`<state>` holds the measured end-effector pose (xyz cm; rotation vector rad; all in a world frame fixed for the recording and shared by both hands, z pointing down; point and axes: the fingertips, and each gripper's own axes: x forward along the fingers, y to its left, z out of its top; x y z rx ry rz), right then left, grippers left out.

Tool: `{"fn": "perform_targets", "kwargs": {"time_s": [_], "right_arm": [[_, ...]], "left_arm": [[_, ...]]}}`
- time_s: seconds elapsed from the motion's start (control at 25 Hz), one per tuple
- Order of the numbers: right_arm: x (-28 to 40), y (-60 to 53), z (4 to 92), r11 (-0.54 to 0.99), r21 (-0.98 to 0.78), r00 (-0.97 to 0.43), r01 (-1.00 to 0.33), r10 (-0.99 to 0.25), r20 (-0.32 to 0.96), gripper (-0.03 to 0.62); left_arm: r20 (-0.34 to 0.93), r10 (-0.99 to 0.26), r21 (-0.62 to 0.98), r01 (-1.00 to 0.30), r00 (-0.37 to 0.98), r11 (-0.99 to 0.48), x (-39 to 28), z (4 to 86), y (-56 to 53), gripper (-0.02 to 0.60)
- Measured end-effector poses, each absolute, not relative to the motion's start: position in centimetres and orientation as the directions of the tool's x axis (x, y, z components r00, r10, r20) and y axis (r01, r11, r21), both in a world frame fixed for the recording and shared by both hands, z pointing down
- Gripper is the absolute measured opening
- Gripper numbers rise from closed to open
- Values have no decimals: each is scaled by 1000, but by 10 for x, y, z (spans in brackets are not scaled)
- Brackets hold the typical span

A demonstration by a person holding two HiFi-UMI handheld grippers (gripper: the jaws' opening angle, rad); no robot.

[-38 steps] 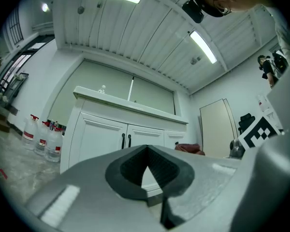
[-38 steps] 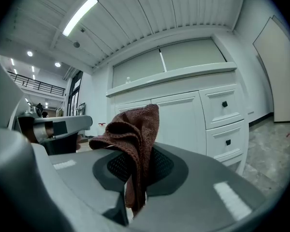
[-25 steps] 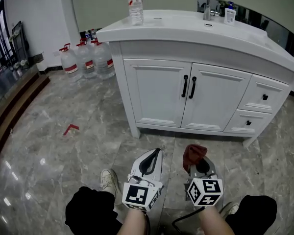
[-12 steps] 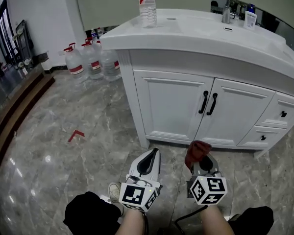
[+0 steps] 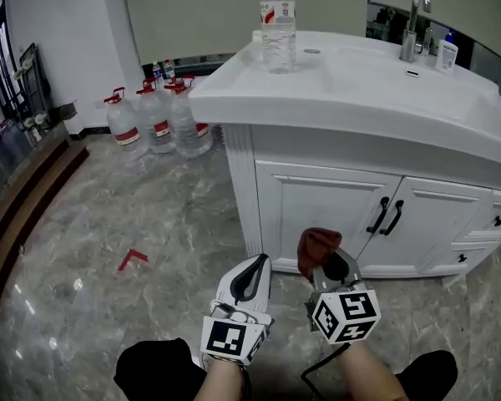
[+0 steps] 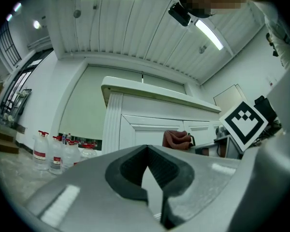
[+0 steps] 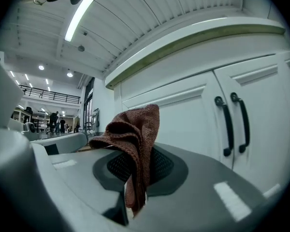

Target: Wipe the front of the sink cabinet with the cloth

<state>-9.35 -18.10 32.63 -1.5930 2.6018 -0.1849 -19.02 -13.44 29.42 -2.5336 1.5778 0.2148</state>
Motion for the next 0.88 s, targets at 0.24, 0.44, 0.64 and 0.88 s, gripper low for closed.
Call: {"fn": "perform_targets", "kwargs": {"time_s": [0.24, 0.44, 0.64, 0.88], "right_arm": [[-143, -216, 289, 479, -119, -478, -870, -878, -41, 77], [-186, -240, 250, 524, -82, -518, -848, -851, -83, 77], [-202, -254, 242, 519, -71, -513, -852, -854, -86, 77], [-169, -258, 246, 477, -75, -473, -875, -878, -68, 78]], "left_arm": [[-194, -866, -69, -887, 460, -456, -224, 291, -156, 2], [-189, -859, -73, -879, 476, -471, -236, 287, -165, 2], [-180, -855, -63, -873, 487, -484, -246, 290, -170, 2], [-190, -849, -46, -868, 494, -495, -235, 288, -174, 2]]}}
